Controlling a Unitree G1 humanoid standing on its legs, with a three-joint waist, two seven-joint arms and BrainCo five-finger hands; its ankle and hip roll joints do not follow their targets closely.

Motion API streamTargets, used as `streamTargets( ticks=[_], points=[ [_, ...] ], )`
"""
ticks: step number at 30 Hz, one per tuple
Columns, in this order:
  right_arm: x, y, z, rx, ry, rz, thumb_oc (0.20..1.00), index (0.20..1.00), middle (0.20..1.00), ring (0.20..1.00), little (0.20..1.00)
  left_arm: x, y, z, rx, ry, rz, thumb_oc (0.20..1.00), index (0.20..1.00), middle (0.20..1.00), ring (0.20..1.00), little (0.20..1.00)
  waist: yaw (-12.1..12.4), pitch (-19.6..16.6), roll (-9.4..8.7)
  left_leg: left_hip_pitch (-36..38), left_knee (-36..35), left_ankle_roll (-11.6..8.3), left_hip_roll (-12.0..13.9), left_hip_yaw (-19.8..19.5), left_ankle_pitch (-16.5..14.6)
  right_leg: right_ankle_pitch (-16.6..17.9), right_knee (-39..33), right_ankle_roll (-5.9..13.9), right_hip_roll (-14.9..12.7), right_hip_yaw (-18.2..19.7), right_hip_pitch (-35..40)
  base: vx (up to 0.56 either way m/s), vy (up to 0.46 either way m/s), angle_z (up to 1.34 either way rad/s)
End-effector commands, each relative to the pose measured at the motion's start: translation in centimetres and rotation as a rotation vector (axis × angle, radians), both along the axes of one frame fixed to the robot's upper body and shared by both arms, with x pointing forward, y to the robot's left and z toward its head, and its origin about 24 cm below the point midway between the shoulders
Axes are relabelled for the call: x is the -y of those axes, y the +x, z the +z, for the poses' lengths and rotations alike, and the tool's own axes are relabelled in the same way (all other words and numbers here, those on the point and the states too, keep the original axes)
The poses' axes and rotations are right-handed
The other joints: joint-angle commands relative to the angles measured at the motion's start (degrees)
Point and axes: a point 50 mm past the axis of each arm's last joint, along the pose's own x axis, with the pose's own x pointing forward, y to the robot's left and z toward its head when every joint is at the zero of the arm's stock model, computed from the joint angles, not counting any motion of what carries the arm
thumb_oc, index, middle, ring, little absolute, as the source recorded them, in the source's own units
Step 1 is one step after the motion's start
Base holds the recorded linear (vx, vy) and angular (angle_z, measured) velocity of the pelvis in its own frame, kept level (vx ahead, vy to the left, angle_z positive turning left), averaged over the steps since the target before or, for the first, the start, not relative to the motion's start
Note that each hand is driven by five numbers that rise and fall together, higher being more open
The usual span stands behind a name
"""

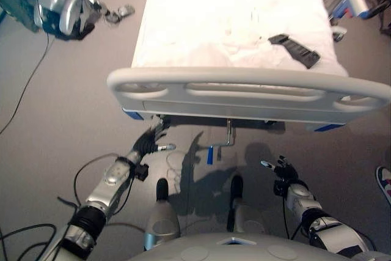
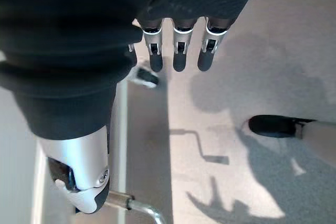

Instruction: Raise the hospital bed

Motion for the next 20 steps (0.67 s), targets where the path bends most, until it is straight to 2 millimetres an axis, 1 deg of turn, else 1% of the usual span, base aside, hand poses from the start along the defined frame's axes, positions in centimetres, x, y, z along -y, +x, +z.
streamTargets(
  ticks=[1,4,5,6,8,11,13,15,20],
  points=[
    [0.7,-0.9,0.0,-0.021,-0.069,0.088,1.000,1.000,1.000,1.000,1.000,-1.5,-2.1,-2.6,-0.076,0.212,0.040,1.000,1.000,1.000,1.000,1.000,-0.5,-1.2,0.36,-0.4,2.8,2.36,-0.4,-1.2,1.1,-3.6,4.4,2.23,0.6,-2.3,2.4,0.05,0.030,-0.01],
    [0.5,-3.3,-1.3,-0.107,-0.062,0.091,1.000,1.000,1.000,1.000,1.000,-2.5,-5.6,-5.6,-0.255,0.248,0.159,1.000,1.000,1.000,1.000,1.000,-0.7,-3.8,0.28,2.0,1.9,2.43,-0.2,-1.0,0.8,-4.2,3.9,2.20,0.7,-2.8,4.6,0.05,0.012,0.00],
    [0.4,-4.8,-1.9,-0.155,-0.059,0.086,1.000,1.000,1.000,1.000,1.000,-2.4,-6.8,-6.4,-0.306,0.250,0.195,1.000,1.000,1.000,1.000,1.000,-0.8,-5.1,0.22,3.2,1.2,2.45,-0.2,-1.0,0.8,-4.5,3.6,2.07,0.9,-2.8,5.7,0.04,0.008,0.00],
    [0.4,-4.8,-1.9,-0.156,-0.060,0.086,1.000,1.000,1.000,1.000,1.000,-2.4,-6.8,-6.5,-0.306,0.250,0.195,1.000,1.000,1.000,1.000,1.000,-0.8,-5.0,0.23,3.2,1.1,2.45,-0.2,-1.0,0.8,-4.5,3.6,2.07,0.9,-2.8,5.7,0.00,0.000,0.00],
    [0.3,-6.5,-2.6,-0.220,-0.058,0.082,1.000,1.000,1.000,1.000,1.000,-2.6,-7.9,-7.0,-0.347,0.253,0.239,1.000,1.000,1.000,1.000,1.000,-0.8,-6.1,0.27,4.2,0.5,2.47,0.0,-1.1,0.7,-4.8,3.3,1.97,1.1,-3.1,6.7,0.00,0.000,0.00],
    [0.0,-7.6,-3.1,-0.267,-0.057,0.092,1.000,1.000,1.000,1.000,1.000,-2.5,-8.1,-7.2,-0.352,0.236,0.278,1.000,1.000,1.000,1.000,1.000,-0.7,-7.1,0.11,5.0,0.0,2.53,0.0,-1.3,0.5,-5.0,2.6,1.81,1.3,-3.4,7.9,0.00,0.001,0.03],
    [0.0,-7.8,-3.2,-0.276,-0.052,0.082,1.000,1.000,1.000,1.000,1.000,-2.6,-8.1,-7.1,-0.350,0.225,0.303,1.000,1.000,1.000,1.000,1.000,-0.7,-7.7,0.10,5.6,-0.2,2.46,0.1,-1.3,0.5,-5.0,2.4,1.80,1.3,-3.7,8.5,0.00,0.004,0.04],
    [0.0,-7.7,-3.1,-0.275,-0.053,0.084,1.000,1.000,1.000,1.000,1.000,-2.8,-7.9,-7.0,-0.345,0.219,0.323,1.000,1.000,1.000,1.000,1.000,-0.6,-7.9,-0.02,6.1,-0.3,2.50,0.2,-1.2,0.3,-5.0,2.3,1.76,1.3,-3.5,8.9,0.00,0.000,0.00],
    [-0.1,-6.6,-2.8,-0.245,-0.055,0.108,1.000,1.000,1.000,1.000,1.000,-2.8,-7.3,-6.8,-0.325,0.197,0.340,1.000,1.000,1.000,1.000,1.000,-0.7,-8.4,-0.07,6.9,-0.1,2.64,0.1,-1.0,0.0,-5.3,2.5,1.54,1.4,-2.8,9.3,-0.01,0.008,-0.03]
  ],
)
